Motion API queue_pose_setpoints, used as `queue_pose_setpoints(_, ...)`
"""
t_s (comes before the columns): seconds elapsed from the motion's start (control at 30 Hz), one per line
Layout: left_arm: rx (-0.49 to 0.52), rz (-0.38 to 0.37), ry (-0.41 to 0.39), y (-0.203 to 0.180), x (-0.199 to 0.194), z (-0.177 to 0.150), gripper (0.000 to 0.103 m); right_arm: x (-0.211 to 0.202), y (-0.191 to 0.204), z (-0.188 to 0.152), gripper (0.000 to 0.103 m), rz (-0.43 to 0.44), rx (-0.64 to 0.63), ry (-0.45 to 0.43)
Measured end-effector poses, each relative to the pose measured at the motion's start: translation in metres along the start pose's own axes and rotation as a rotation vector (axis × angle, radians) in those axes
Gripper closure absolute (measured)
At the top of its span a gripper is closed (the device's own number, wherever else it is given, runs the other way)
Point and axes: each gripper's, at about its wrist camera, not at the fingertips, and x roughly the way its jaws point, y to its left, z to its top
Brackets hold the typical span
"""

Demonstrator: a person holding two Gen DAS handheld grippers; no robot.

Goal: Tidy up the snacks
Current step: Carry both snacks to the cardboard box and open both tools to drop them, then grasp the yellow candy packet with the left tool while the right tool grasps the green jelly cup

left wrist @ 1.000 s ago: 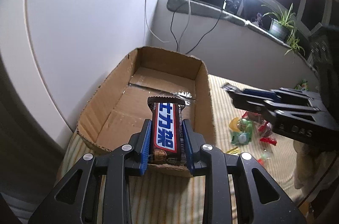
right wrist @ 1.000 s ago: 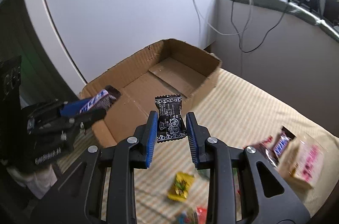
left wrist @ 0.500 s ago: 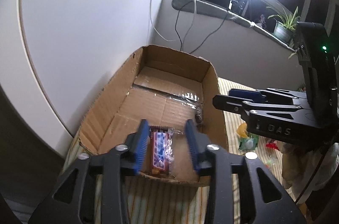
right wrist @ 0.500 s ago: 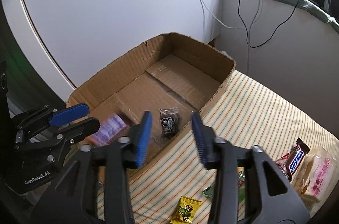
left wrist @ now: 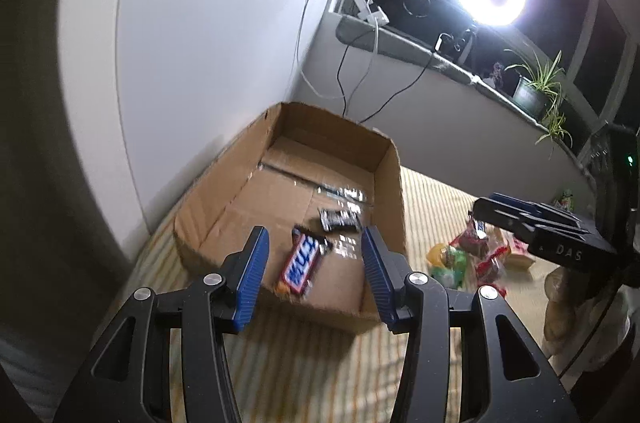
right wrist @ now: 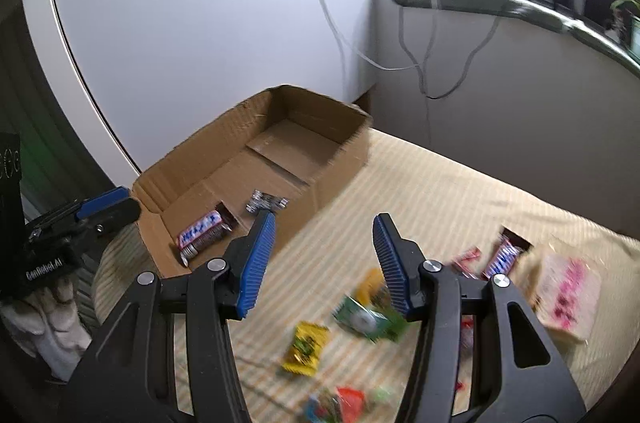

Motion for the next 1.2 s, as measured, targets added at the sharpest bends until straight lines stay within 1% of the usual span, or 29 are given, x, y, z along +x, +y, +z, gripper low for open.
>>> queue_pose_setpoints(0.1, 0.047, 0.008, 0.012, -0.015, -0.004, -0.011, 0.056, -0.018, -0.013, -0.018, 0.049, -0.015, 0.014, -0.015)
queue_pose_setpoints(0.13, 0.050, -0.001, 0.026, -0.019, -0.004, -0.014, 0.056, -0.022, -0.017, -0.022, 0.047, -0.016, 0.012, -0.017)
queue_pose_setpoints(0.2, 0.060, -0.022, 0.061, -0.030, 0.000, -0.020, 0.056, -0.031, -0.023, -0.034, 0.027, -0.043, -0.002, -0.007)
queue_pose_setpoints(0.23, 0.071, -0.027, 0.073, -0.036, 0.001, -0.023, 0.056, -0.035, -0.026, -0.039, 0.024, -0.056, -0.006, -0.004)
queue_pose_setpoints(0.3, 0.096, -0.029, 0.088, -0.049, 0.004, -0.030, 0.055, -0.045, -0.032, -0.050, 0.023, -0.068, -0.020, 0.002)
queue_pose_setpoints(0.43, 0.113, -0.061, 0.127, -0.074, 0.013, -0.043, 0.043, -0.055, -0.041, -0.070, 0.023, -0.087, -0.026, 0.039)
queue_pose_setpoints(0.57, 0.140, -0.081, 0.155, -0.094, 0.025, -0.053, 0.043, -0.053, -0.048, -0.093, 0.023, -0.082, -0.023, 0.085)
queue_pose_setpoints(0.63, 0.143, -0.089, 0.167, -0.099, 0.030, -0.057, 0.043, -0.049, -0.050, -0.100, 0.023, -0.074, -0.019, 0.106)
queue_pose_setpoints(0.73, 0.149, -0.094, 0.190, -0.106, 0.041, -0.064, 0.043, -0.042, -0.053, -0.107, 0.032, -0.054, -0.006, 0.132)
queue_pose_setpoints(0.8, 0.141, -0.095, 0.207, -0.108, 0.049, -0.067, 0.044, -0.036, -0.055, -0.110, 0.040, -0.037, 0.009, 0.151)
queue_pose_setpoints(0.87, 0.130, -0.093, 0.216, -0.108, 0.055, -0.069, 0.050, -0.029, -0.055, -0.112, 0.046, -0.025, 0.023, 0.169)
queue_pose_setpoints(1.0, 0.142, -0.091, 0.225, -0.111, 0.062, -0.070, 0.051, -0.015, -0.055, -0.115, 0.055, -0.026, 0.041, 0.194)
queue_pose_setpoints(1.07, 0.164, -0.081, 0.231, -0.115, 0.066, -0.070, 0.051, -0.011, -0.056, -0.116, 0.055, -0.021, 0.058, 0.204)
queue_pose_setpoints(1.2, 0.174, -0.072, 0.242, -0.117, 0.076, -0.069, 0.051, -0.007, -0.056, -0.117, 0.055, -0.021, 0.062, 0.210)
